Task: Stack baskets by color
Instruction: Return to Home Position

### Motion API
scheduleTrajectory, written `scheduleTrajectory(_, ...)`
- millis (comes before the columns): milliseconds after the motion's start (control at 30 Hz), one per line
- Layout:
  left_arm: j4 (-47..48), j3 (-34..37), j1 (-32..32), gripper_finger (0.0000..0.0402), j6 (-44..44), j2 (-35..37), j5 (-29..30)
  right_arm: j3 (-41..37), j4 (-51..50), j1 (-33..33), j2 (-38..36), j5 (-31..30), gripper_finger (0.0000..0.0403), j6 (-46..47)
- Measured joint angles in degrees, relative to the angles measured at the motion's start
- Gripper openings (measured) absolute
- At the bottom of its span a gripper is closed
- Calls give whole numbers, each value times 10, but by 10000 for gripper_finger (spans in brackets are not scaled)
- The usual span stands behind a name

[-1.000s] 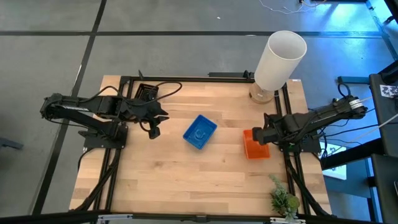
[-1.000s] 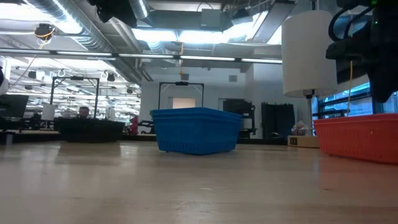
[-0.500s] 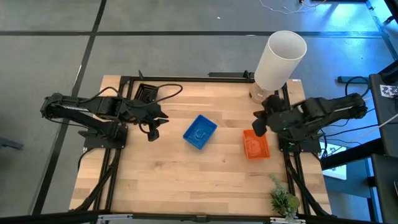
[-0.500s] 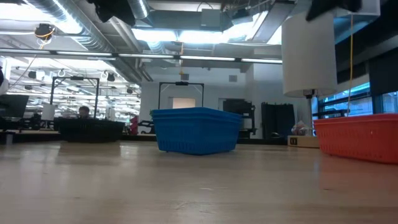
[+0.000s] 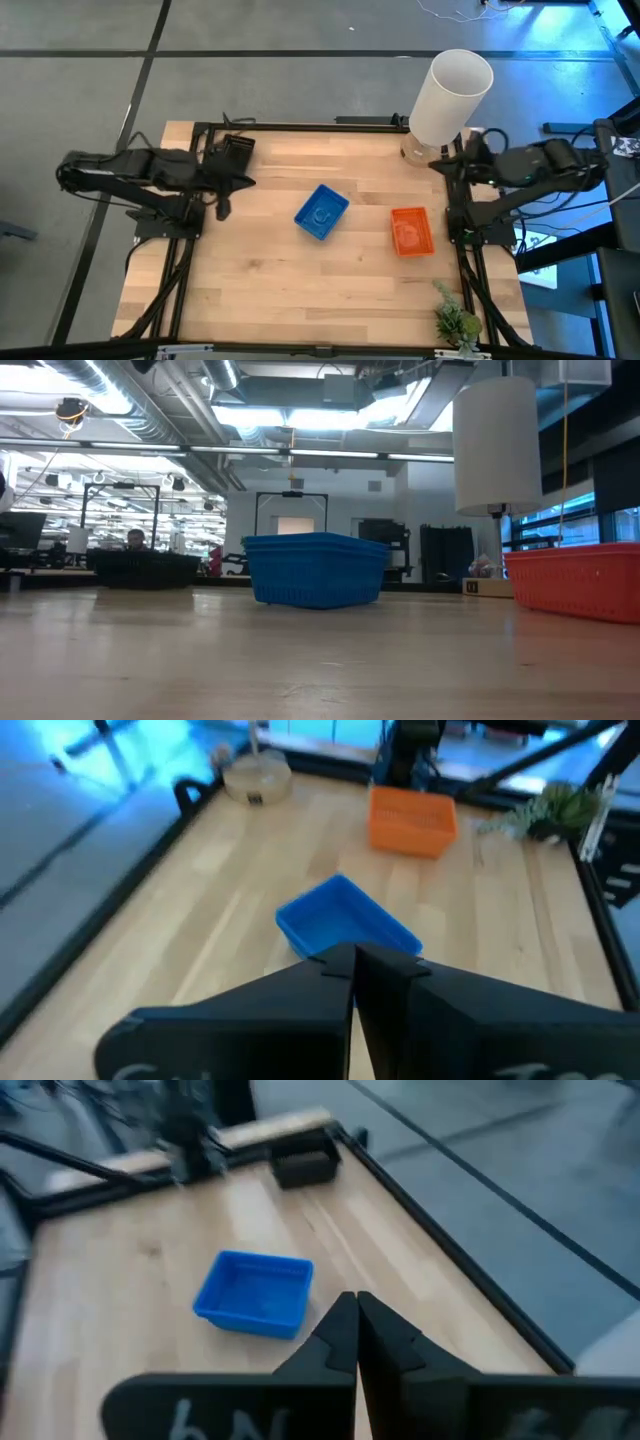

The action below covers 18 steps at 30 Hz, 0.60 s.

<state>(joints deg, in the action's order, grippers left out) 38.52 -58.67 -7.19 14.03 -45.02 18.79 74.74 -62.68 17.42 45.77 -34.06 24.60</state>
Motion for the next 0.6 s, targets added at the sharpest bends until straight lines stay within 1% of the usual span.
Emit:
scheduleTrajectory(100,1,0,-5,0,-17,34,15,-43,65,0,-66,48,0,-53)
scheduleTrajectory(233,1,0,-5,0,-35,82,13,-103,163,0,-158,139,0,-132)
scheduleTrajectory(300,-1,2,-5,0,-48,107,9,-132,191,0,-196,186,0,-164)
scheduleTrajectory(367,-2,12,-5,0,-56,135,0,-162,194,0,-232,227,0,-185)
scheduleTrajectory(433,0,27,-5,0,-56,166,-7,-190,202,0,-268,248,0,-193)
scheduleTrajectory(600,-26,84,-5,0,-53,257,-12,-253,223,0,-358,254,0,-209)
